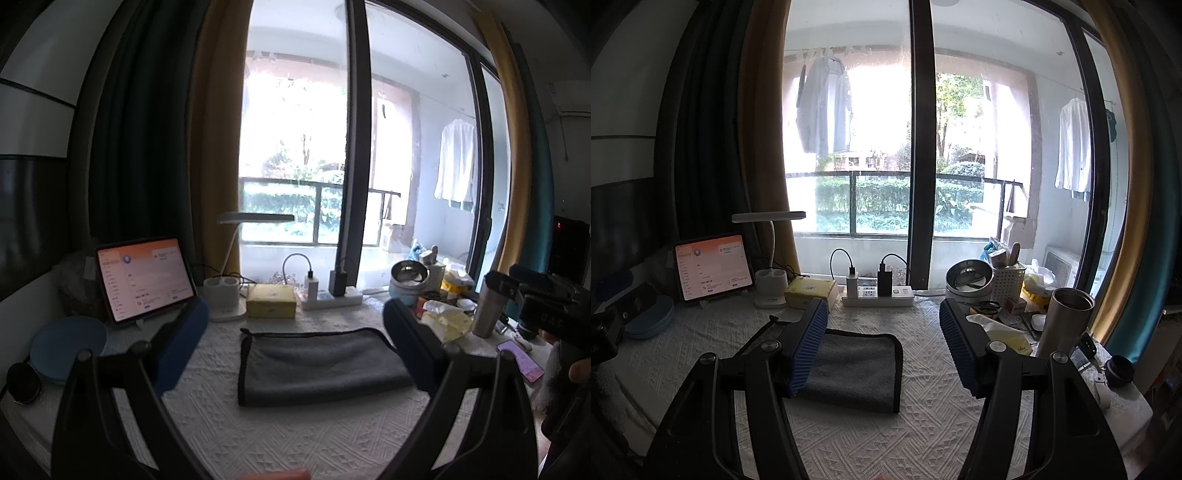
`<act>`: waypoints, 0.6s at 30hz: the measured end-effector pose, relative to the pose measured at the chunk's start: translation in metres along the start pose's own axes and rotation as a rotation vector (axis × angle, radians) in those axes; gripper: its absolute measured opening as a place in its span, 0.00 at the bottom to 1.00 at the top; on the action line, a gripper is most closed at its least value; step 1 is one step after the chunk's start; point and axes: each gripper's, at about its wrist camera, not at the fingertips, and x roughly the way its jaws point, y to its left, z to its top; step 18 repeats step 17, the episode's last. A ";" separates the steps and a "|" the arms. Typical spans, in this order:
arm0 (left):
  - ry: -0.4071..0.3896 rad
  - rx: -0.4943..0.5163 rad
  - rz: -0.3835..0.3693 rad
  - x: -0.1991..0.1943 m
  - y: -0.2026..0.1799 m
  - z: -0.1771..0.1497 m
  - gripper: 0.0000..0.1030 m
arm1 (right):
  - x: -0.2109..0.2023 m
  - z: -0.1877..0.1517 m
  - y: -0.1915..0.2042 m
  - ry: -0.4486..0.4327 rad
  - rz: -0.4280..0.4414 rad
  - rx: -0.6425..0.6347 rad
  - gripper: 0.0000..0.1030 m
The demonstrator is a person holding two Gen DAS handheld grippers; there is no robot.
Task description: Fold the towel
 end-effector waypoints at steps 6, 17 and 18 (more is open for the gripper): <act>0.001 -0.001 -0.001 0.000 0.000 0.001 0.94 | 0.000 -0.001 0.000 0.005 0.002 0.001 0.65; 0.003 0.013 0.013 0.004 -0.002 0.000 0.94 | 0.002 -0.004 0.002 0.015 0.009 -0.006 0.65; 0.003 0.013 0.013 0.004 -0.002 0.000 0.94 | 0.002 -0.004 0.002 0.015 0.009 -0.006 0.65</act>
